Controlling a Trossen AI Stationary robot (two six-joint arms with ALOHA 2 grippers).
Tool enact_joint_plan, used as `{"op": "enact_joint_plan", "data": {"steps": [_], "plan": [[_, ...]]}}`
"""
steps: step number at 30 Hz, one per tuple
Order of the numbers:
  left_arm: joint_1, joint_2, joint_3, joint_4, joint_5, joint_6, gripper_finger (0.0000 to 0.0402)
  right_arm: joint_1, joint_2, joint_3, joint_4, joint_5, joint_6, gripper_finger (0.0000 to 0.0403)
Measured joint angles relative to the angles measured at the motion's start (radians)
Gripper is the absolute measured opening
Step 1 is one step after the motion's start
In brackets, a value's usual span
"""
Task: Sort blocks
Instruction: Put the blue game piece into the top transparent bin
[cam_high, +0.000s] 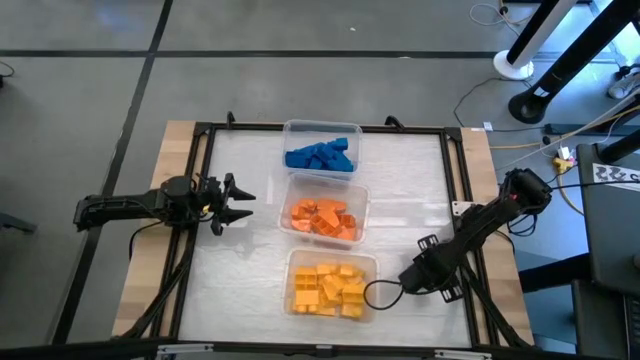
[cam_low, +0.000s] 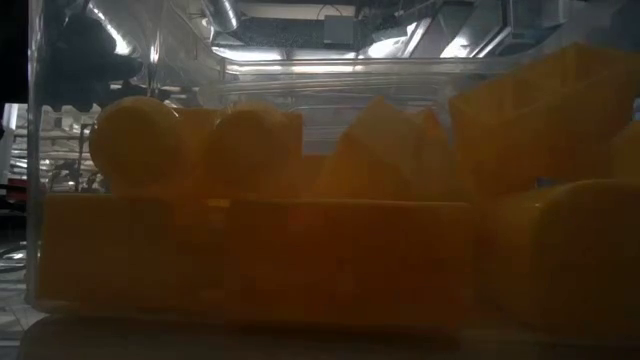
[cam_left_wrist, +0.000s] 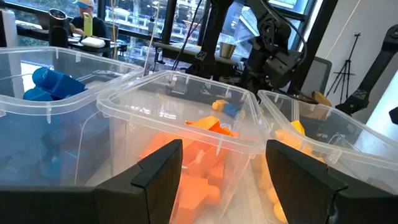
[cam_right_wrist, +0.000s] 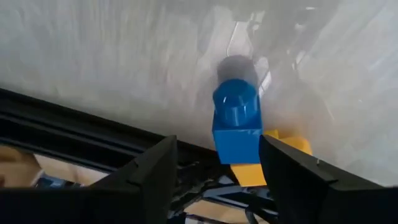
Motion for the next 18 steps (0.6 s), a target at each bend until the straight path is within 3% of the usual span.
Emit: {"op": "enact_joint_plan", "data": {"steps": [7, 13, 18], "plan": [[0.000, 0.000, 0.000, 0.000, 0.000, 0.000, 0.0221, 0.000, 0.000, -0.048, 0.026, 0.056, -0.001, 0.0224], [0.000, 0.000, 0.000, 0.000, 0.000, 0.000, 0.0221, 0.000, 0.000, -0.082, 0.070, -0.007, 0.000, 0.0224], [0.000, 0.000, 0.000, 0.001, 0.000, 0.000, 0.0221, 0.000, 0.000, -0.110, 0.126, -0.001, 0.000, 0.0224]]}}
